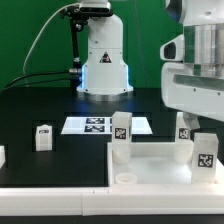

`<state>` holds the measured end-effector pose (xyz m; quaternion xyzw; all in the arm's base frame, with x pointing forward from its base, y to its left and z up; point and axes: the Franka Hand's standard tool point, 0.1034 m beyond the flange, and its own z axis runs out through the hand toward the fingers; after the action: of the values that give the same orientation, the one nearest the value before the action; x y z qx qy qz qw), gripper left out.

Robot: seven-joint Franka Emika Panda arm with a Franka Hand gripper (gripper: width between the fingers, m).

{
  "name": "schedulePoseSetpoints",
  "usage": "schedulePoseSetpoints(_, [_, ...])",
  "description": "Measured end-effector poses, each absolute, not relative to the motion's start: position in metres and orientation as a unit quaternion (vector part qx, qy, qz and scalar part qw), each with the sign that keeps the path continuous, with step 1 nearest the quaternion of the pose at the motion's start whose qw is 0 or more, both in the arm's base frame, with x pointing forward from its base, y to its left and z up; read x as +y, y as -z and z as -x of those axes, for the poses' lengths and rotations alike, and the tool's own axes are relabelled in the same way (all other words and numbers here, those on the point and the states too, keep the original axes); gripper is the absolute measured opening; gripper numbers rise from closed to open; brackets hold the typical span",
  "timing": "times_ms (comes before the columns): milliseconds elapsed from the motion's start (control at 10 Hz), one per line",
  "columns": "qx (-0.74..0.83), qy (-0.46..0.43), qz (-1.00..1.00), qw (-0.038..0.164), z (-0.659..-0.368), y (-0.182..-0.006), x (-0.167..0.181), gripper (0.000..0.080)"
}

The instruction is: Assemble square table

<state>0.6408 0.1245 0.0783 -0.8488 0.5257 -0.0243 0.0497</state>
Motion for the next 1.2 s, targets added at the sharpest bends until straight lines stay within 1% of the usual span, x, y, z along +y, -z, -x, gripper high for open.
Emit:
schedulePoseSetpoints(300, [0.468, 0.028, 0.882, 0.047, -0.641, -0.078, 0.123, 0.0649])
schedulePoseSetpoints(500, [0.282, 0.045, 0.958, 0.030, -0.647, -0.083, 0.117, 0.0649])
schedulePoseSetpoints(600, [0.225, 0.057, 0.972, 0.027, -0.649, -0.085, 0.116, 0.0649])
schedulePoseSetpoints(700, [0.189, 0.071, 0.979, 0.027, -0.650, -0.084, 0.116, 0.0649])
schedulePoseSetpoints(800, [0.213, 0.068, 0.974, 0.028, -0.649, -0.083, 0.116, 0.0649])
schedulePoseSetpoints(900, [0.220, 0.068, 0.973, 0.029, -0.650, -0.083, 0.116, 0.0535])
schedulePoseSetpoints(1000, [0.220, 0.068, 0.973, 0.029, -0.650, -0.083, 0.115, 0.0387])
schedulePoseSetpoints(1100, [0.259, 0.067, 0.963, 0.030, -0.649, -0.082, 0.113, 0.0387])
schedulePoseSetpoints(1200, [0.304, 0.066, 0.950, 0.031, -0.650, -0.083, 0.110, 0.0292])
